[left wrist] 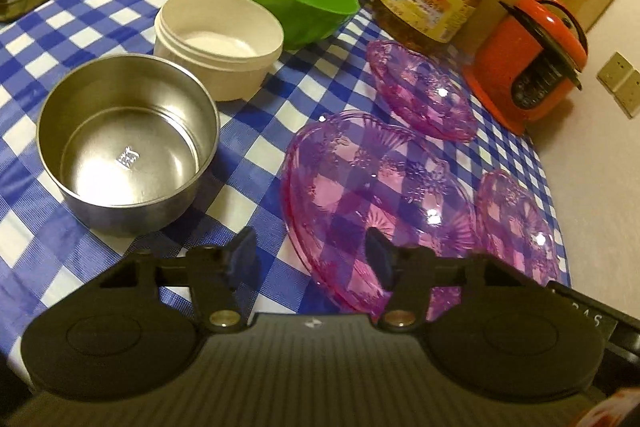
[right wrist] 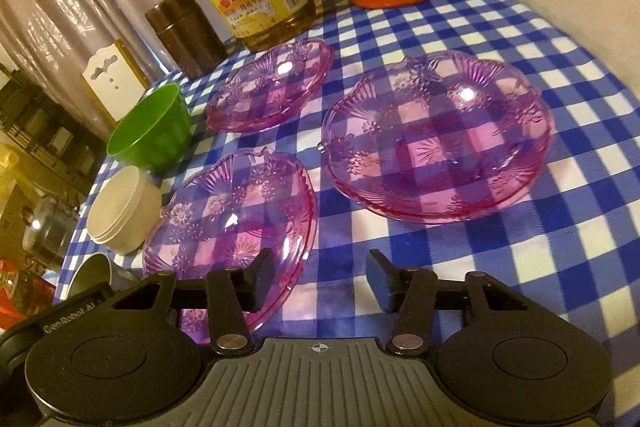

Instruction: Organize plates and bowls

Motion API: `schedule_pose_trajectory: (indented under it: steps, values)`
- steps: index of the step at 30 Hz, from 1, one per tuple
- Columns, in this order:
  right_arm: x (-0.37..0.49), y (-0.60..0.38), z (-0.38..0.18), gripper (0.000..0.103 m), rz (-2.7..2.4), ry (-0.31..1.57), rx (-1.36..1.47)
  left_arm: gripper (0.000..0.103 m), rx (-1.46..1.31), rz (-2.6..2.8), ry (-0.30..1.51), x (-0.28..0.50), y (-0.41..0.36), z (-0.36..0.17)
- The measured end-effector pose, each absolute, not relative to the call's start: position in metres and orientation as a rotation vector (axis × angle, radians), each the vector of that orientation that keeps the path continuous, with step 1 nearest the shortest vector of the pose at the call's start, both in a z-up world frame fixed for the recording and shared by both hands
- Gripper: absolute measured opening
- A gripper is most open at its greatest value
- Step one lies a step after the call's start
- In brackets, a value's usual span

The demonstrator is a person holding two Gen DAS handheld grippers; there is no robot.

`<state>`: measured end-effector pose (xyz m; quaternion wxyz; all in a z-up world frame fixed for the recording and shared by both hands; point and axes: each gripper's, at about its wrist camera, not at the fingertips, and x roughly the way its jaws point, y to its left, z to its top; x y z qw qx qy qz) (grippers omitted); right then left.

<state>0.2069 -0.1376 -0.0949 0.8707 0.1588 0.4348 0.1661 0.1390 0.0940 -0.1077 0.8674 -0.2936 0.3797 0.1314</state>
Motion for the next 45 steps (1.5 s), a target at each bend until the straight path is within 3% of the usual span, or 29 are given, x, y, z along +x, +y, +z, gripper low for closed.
schedule_pose_trajectory:
  steps: [13,17,45]
  values:
    - [0.218,-0.123,-0.115,0.022,0.360,0.954,0.352,0.013,-0.639,0.238,0.799,0.141,0.097,-0.121]
    - [0.217,-0.119,-0.117,0.012,0.365,0.956,0.355,0.011,-0.626,0.228,0.795,0.141,0.095,-0.119]
    - [0.183,-0.176,-0.051,0.012,0.317,0.817,0.415,0.012,-0.531,0.075,0.712,0.140,0.044,-0.053]
